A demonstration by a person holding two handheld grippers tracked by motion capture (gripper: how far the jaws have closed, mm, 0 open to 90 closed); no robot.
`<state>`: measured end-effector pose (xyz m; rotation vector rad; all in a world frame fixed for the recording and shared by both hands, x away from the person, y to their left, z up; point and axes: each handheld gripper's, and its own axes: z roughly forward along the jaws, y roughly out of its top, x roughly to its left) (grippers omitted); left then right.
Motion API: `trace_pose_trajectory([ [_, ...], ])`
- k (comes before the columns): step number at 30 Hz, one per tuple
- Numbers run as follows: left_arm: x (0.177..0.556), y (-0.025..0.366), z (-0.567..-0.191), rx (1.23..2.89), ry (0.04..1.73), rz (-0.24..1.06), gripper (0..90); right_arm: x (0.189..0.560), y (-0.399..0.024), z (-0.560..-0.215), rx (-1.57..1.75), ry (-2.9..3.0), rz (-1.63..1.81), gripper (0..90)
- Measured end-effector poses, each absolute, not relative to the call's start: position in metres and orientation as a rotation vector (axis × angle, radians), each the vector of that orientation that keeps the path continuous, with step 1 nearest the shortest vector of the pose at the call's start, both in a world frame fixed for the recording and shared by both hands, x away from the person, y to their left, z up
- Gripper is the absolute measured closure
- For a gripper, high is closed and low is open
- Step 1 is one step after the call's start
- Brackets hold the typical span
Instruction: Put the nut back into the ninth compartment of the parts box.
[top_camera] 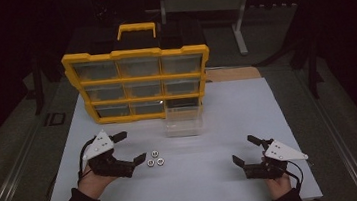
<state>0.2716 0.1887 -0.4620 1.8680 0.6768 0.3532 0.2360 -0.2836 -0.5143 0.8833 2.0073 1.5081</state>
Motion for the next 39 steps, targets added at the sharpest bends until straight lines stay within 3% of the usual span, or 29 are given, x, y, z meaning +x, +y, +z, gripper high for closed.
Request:
trace_pose_trajectory([
  [8,0.278,0.180,-0.479,1.946,0.678,0.319,13.5,0.236,-0.283,-0.515,0.880,2.017,1.511,10.7],
  [23,0.286,0.166,-0.509,2.077,0.733,0.223,20.5,0.237,-0.282,-0.516,0.879,2.031,1.513,10.7],
  [39,0.289,0.153,-0.531,2.231,0.743,0.219,47.2,0.238,-0.282,-0.517,0.883,2.048,1.517,10.7],
])
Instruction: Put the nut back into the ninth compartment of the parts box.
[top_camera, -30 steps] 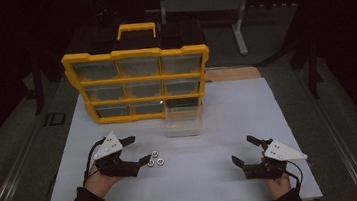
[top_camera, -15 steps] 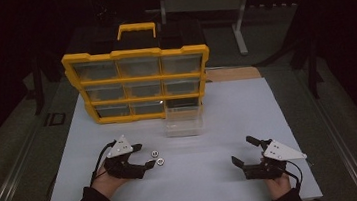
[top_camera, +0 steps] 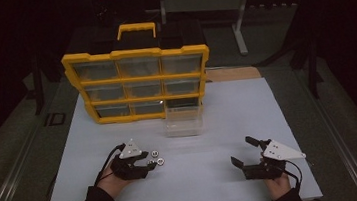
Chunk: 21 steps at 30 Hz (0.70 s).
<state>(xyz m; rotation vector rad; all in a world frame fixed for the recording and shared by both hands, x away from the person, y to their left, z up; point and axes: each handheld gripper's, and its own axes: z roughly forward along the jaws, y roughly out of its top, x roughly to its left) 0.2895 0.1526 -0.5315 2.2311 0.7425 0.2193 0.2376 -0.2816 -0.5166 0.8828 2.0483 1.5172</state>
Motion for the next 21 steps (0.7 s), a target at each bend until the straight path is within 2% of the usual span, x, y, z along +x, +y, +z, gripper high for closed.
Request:
trace_pose_trajectory([
  [9,0.291,0.149,-0.541,2.280,0.737,0.231,58.3,0.238,-0.282,-0.517,0.886,2.050,1.521,10.7],
  [21,0.292,0.148,-0.544,2.279,0.712,0.256,65.5,0.238,-0.282,-0.517,0.893,2.056,1.519,10.7],
])
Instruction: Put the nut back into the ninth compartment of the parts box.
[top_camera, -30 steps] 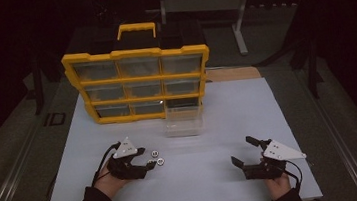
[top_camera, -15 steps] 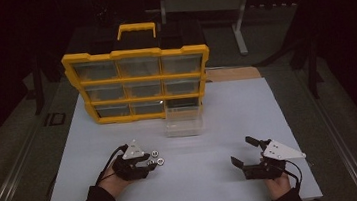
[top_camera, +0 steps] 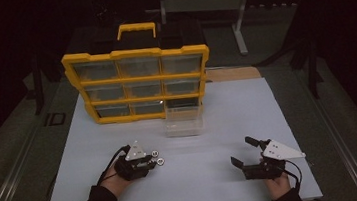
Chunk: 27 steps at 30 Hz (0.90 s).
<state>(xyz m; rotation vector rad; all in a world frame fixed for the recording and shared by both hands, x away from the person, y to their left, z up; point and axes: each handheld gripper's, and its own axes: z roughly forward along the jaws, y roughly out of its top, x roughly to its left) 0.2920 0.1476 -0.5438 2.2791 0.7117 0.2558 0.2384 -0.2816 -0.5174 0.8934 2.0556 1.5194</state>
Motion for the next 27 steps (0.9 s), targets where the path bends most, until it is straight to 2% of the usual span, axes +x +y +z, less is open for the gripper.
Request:
trace_pose_trajectory([
  [10,0.291,0.147,-0.543,2.284,0.705,0.262,67.3,0.239,-0.282,-0.518,0.897,2.056,1.521,10.7],
  [17,0.287,0.155,-0.514,2.252,0.682,0.244,67.5,0.238,-0.282,-0.517,0.897,2.049,1.527,10.7],
  [21,0.286,0.156,-0.504,2.247,0.672,0.256,67.6,0.238,-0.282,-0.517,0.889,2.046,1.531,10.7],
  [22,0.286,0.158,-0.485,2.221,0.661,0.273,67.6,0.238,-0.282,-0.516,0.888,2.041,1.531,10.8],
  [25,0.288,0.159,-0.469,2.201,0.651,0.296,67.7,0.238,-0.282,-0.516,0.886,2.040,1.528,10.7],
  [27,0.288,0.159,-0.469,2.201,0.651,0.296,67.7,0.238,-0.282,-0.516,0.887,2.041,1.532,10.7],
])
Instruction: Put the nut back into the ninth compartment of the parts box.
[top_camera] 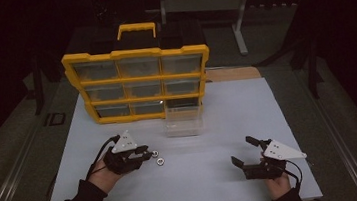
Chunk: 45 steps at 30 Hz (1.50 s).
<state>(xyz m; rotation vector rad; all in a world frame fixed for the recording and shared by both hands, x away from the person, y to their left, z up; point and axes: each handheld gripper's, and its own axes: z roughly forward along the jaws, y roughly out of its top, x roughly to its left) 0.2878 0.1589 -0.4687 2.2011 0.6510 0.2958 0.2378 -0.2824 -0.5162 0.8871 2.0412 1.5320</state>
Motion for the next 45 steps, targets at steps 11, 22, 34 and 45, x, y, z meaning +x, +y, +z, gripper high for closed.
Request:
trace_pose_trajectory([
  [11,0.304,0.153,-0.424,2.158,0.640,0.339,67.8,0.238,-0.283,-0.516,0.892,2.040,1.536,10.7],
  [22,0.323,0.138,-0.409,2.117,0.659,0.336,68.0,0.239,-0.284,-0.516,0.890,2.042,1.530,10.8],
  [34,0.343,0.106,-0.405,2.114,0.654,0.318,68.1,0.239,-0.283,-0.517,0.889,2.049,1.531,10.7],
  [45,0.358,0.079,-0.409,2.122,0.665,0.308,68.1,0.239,-0.284,-0.517,0.893,2.051,1.534,10.7],
])
